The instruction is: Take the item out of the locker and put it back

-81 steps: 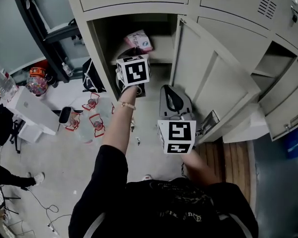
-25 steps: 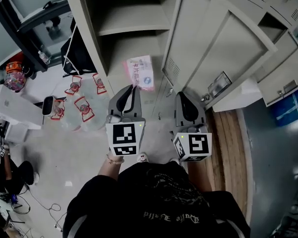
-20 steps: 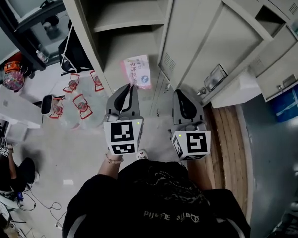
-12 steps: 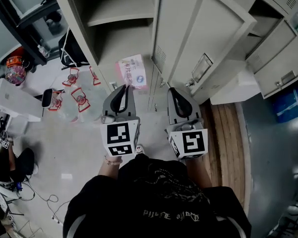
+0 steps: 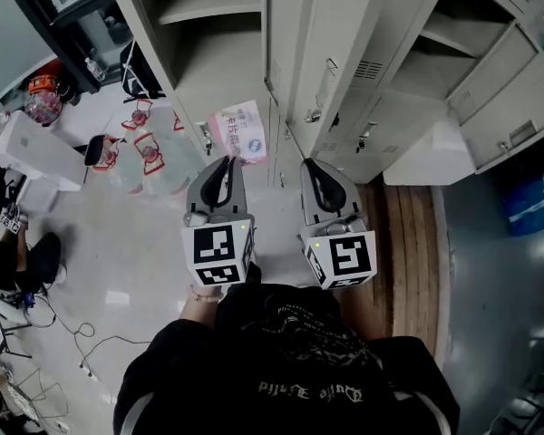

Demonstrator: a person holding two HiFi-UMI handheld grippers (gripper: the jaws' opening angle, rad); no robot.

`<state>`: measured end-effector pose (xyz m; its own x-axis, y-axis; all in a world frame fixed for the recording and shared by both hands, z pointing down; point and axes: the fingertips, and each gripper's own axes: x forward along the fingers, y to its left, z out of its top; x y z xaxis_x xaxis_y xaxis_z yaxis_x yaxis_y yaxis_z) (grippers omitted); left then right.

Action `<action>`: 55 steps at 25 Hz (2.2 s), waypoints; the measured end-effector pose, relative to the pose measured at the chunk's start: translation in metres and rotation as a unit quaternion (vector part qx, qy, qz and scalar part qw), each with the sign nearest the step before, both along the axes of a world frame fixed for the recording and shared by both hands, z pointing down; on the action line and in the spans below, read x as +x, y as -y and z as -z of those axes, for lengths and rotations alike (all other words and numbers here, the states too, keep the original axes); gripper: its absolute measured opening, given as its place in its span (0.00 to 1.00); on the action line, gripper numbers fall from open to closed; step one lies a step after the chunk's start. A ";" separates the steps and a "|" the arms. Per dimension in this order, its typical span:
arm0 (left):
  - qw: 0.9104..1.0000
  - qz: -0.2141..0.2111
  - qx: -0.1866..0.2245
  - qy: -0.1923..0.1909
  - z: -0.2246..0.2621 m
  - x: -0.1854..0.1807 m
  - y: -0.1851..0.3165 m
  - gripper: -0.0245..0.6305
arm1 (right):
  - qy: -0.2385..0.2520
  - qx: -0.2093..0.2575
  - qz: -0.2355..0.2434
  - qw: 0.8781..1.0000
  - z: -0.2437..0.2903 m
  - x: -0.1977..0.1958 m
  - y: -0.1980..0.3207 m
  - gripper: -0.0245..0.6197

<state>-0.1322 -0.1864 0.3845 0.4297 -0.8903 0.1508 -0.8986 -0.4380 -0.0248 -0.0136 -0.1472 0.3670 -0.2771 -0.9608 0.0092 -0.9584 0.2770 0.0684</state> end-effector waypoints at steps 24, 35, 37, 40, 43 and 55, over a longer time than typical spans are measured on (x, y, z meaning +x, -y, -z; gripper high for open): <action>0.998 -0.067 -0.009 -0.012 -0.009 0.136 -0.118 0.07 | -0.003 -0.003 -0.074 0.997 -0.011 0.140 -0.104 0.05; 0.987 -0.159 0.001 -0.013 0.004 0.220 -0.112 0.07 | 0.006 -0.004 -0.197 0.980 -0.008 0.229 -0.140 0.05; 0.985 -0.173 0.003 -0.018 0.009 0.234 -0.108 0.07 | 0.007 -0.001 -0.215 0.977 -0.004 0.243 -0.143 0.05; 0.981 -0.192 0.003 -0.023 0.015 0.253 -0.100 0.07 | 0.006 0.005 -0.233 0.973 0.002 0.256 -0.144 0.05; 0.977 -0.210 0.008 -0.028 0.022 0.275 -0.092 0.07 | -0.004 0.010 -0.246 0.969 0.008 0.268 -0.139 0.05; 0.967 -0.249 0.038 -0.049 0.061 0.357 -0.015 0.07 | -0.013 0.016 -0.282 0.959 0.022 0.326 -0.077 0.05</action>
<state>0.2247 -0.1715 0.3236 0.8166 -0.5764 0.0306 -0.5767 -0.8170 0.0011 0.3129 -0.0704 0.3446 0.2869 -0.9577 -0.0238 -0.9531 -0.2879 0.0938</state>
